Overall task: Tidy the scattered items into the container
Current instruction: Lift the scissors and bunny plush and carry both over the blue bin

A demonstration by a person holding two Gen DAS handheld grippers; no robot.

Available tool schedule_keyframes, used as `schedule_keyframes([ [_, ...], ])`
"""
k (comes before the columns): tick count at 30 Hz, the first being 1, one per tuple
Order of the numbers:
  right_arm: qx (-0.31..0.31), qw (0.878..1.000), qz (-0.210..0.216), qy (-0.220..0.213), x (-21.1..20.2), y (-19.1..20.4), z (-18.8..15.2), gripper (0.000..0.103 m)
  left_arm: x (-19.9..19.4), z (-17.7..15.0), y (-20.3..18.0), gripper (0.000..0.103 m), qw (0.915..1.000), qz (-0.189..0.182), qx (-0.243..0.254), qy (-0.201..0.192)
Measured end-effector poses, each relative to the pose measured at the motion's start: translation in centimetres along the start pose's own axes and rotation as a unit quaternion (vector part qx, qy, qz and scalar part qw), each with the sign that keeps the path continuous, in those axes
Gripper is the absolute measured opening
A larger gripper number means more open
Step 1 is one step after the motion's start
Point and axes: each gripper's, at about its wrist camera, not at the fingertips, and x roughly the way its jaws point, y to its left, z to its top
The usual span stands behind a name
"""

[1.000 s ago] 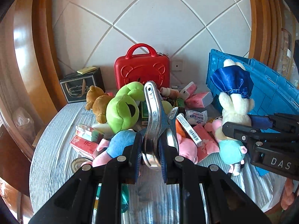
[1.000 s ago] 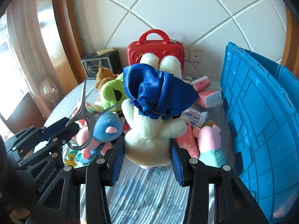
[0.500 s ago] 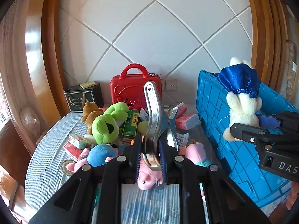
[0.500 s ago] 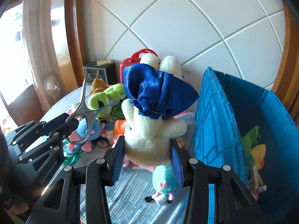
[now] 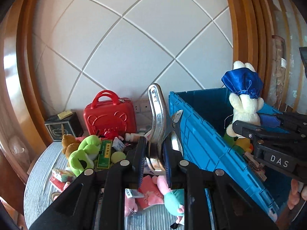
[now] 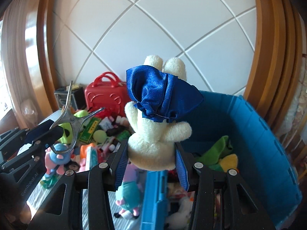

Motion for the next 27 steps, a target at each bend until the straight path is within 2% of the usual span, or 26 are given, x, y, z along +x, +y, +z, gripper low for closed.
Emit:
schedule_keyframes([
  [8, -0.005, 0.998, -0.065, -0.006, -0.4, -7.3, 2.1, 0.045, 1.8, 5.0, -5.9, 0.017, 0.9991, -0.035, 0.02, 0.011],
  [11, -0.014, 0.997, -0.078, -0.003, 0.1, -10.6, 3.3, 0.045, 2.6, 7.4, -8.7, 0.017, 0.9984, -0.049, 0.022, 0.018],
  [14, -0.028, 0.996, -0.086, 0.007, 1.3, -13.9, 4.5, 0.045, 4.3, 9.4, -11.6, 0.017, 0.9967, -0.068, 0.018, 0.041],
  [18, -0.041, 0.994, -0.092, 0.032, 3.9, -18.4, 5.1, 0.045, 8.1, 10.5, -15.8, 0.017, 0.9934, -0.069, 0.022, 0.089],
  [21, -0.048, 0.993, -0.093, 0.062, 6.6, -21.4, 4.5, 0.045, 11.2, 10.0, -18.7, 0.017, 0.9888, -0.058, 0.03, 0.134],
  [24, -0.051, 0.99, -0.075, 0.107, 9.9, -23.5, 3.0, 0.045, 14.7, 8.7, -20.7, 0.017, 0.9788, -0.056, 0.033, 0.194],
  [27, -0.057, 0.984, -0.054, 0.161, 13.3, -24.4, 0.8, 0.045, 18.1, 6.6, -21.6, 0.017, 0.9626, -0.058, 0.03, 0.263],
])
